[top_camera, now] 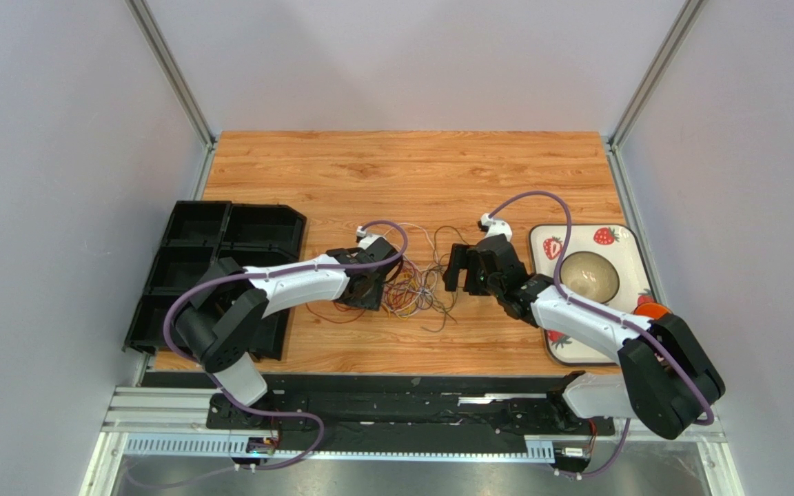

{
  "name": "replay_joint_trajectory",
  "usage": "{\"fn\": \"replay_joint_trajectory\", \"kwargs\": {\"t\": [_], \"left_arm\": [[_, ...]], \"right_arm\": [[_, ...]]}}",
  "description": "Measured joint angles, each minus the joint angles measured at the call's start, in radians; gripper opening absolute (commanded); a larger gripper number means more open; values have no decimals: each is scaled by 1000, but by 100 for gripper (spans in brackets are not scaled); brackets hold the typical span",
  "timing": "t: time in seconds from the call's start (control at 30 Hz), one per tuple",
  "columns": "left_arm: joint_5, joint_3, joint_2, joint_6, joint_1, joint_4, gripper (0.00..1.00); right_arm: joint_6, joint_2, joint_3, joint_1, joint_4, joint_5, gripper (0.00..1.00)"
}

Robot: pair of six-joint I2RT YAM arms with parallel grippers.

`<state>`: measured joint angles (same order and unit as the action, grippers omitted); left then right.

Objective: Untangle the cables

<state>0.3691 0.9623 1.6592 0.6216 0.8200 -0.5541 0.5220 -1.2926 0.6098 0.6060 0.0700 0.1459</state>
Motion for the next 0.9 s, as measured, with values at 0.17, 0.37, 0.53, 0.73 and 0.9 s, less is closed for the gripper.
{"fn": "replay_joint_trajectory", "kwargs": {"t": [0.17, 0.37, 0.53, 0.73, 0.9], "left_arm": [[-37, -6, 0, -10, -10, 45, 57], [-78, -6, 8, -18, -10, 85, 52], [-72, -5, 16, -15, -10, 92, 40], [-73, 2, 28, -13, -17, 116, 21], [-72, 1, 30, -9, -48, 132, 0]], "right_arm": [[0, -1, 0, 0, 0, 0, 89], [0, -4, 1, 0, 0, 0, 89], [0, -5, 1, 0, 0, 0, 89], [0, -5, 1, 0, 0, 0, 89], [0, -5, 1, 0, 0, 0, 89]]}}
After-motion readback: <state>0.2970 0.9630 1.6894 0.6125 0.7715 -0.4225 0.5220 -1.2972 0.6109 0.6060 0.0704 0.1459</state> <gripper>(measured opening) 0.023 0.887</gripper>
